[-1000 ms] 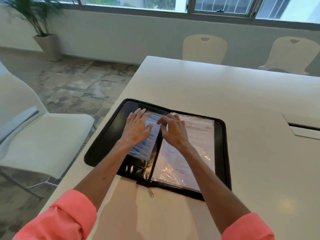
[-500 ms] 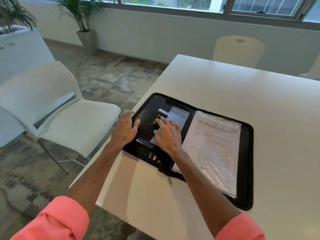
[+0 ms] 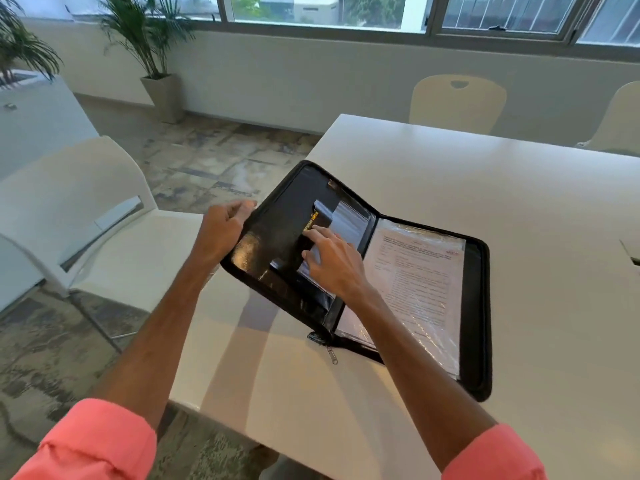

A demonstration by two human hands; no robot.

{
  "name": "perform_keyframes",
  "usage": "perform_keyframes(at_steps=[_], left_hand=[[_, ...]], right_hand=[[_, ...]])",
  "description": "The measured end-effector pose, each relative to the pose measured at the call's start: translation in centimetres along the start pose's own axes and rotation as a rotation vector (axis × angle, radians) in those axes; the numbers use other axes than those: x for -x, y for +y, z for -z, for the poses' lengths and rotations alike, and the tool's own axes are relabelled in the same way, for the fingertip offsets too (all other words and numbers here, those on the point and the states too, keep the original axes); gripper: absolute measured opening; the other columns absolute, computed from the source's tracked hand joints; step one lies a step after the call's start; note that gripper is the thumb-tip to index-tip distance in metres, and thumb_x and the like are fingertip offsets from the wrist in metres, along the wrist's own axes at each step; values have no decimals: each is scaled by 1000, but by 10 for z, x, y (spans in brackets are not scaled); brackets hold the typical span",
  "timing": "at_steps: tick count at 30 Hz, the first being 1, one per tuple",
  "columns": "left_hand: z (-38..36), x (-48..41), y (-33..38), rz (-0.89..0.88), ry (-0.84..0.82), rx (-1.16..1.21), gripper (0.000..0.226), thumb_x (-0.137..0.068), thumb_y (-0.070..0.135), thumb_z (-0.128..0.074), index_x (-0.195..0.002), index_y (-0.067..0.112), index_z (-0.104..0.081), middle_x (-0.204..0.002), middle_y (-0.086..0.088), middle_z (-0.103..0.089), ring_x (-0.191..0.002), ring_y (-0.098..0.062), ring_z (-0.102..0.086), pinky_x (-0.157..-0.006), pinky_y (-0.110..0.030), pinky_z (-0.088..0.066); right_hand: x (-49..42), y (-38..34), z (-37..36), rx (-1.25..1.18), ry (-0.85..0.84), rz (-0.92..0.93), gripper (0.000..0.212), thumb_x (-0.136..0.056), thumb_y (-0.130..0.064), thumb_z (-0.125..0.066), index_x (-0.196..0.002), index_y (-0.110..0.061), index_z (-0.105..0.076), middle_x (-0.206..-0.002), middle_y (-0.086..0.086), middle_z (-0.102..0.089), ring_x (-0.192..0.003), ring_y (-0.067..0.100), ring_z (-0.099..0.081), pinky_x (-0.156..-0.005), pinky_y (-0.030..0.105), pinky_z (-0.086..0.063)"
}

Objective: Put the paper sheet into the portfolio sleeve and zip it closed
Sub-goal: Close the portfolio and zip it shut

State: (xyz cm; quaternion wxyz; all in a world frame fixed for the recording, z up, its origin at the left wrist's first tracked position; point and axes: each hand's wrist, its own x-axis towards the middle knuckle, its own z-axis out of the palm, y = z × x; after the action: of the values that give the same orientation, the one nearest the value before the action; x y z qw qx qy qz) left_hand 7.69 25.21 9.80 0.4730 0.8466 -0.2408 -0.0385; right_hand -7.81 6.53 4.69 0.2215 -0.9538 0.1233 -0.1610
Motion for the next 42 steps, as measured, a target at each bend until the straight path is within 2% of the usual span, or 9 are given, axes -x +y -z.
perform_keyframes(at_steps=[4,6,9,17,19,24,29,36,42], left_hand=[[1,6,19,24,-39,325,34,-115,32,-51,-126,23,-82,-117,8,-84,-97,-9,-80,-76,-16,-61],[-3,8,29,62,-96,517,40,-115,35,-47,-129,18,-81,-125,0,-82,-113,-20,-78,-89,-25,-64],[-18,11,42,75,-207,750,49,-115,38,-44,-139,9,-75,-139,-13,-75,-134,-31,-69,-114,-41,-54],[-96,37,103,-240,-379,589,44,-114,39,-53,-151,20,-66,-132,-15,-77,-121,-37,-75,-93,-51,-64],[-118,45,114,-304,-437,514,43,-114,35,-54,-154,23,-64,-140,0,-75,-129,-21,-73,-98,-34,-63],[-171,60,121,-415,-596,342,46,-110,38,-62,-156,34,-61,-158,12,-62,-148,-6,-54,-119,-35,-48],[-218,71,104,-555,-684,56,56,-110,48,-61,-164,44,-46,-174,14,-41,-161,-10,-36,-133,-48,-31],[-264,81,72,-631,-729,-356,62,-115,58,-36,-173,45,-17,-184,8,-9,-170,-14,-4,-139,-49,-10],[-285,76,67,-614,-682,-459,63,-115,60,-28,-175,42,-14,-185,6,-4,-171,-12,2,-139,-45,-1]], right_hand=[[1,1,14,-88,87,-34,43,-109,-36,-60,-151,-27,-59,-158,-4,-59,-134,22,-65,-90,35,-57],[3,1,22,-115,167,-63,34,-109,-37,-60,-142,-29,-65,-146,-6,-66,-119,20,-71,-70,23,-47],[8,-1,40,-104,287,-130,24,-110,-42,-57,-127,-32,-70,-126,-6,-76,-104,18,-77,-71,30,-53],[32,9,122,-437,397,-318,52,-114,-54,-46,-108,-15,-80,-100,-1,-84,-74,16,-82,-75,52,-68],[45,19,143,-541,426,-367,62,-113,-60,-42,-100,-15,-82,-91,0,-85,-69,17,-82,-73,49,-69],[75,65,181,-645,482,-617,65,-102,-68,-57,-79,-12,-80,-74,2,-82,-64,20,-81,-60,37,-67],[118,126,186,-663,422,-764,38,-95,-33,-75,-75,-1,-76,-63,1,-69,-54,17,-68,-43,24,-52],[153,183,146,-374,305,-994,23,-91,-28,-75,-89,-6,-80,-91,16,-81,-91,36,-79,-78,49,-68],[140,179,107,-135,319,-990,37,-100,-25,-67,-132,-6,-67,-131,17,-69,-121,38,-67,-102,43,-52]])
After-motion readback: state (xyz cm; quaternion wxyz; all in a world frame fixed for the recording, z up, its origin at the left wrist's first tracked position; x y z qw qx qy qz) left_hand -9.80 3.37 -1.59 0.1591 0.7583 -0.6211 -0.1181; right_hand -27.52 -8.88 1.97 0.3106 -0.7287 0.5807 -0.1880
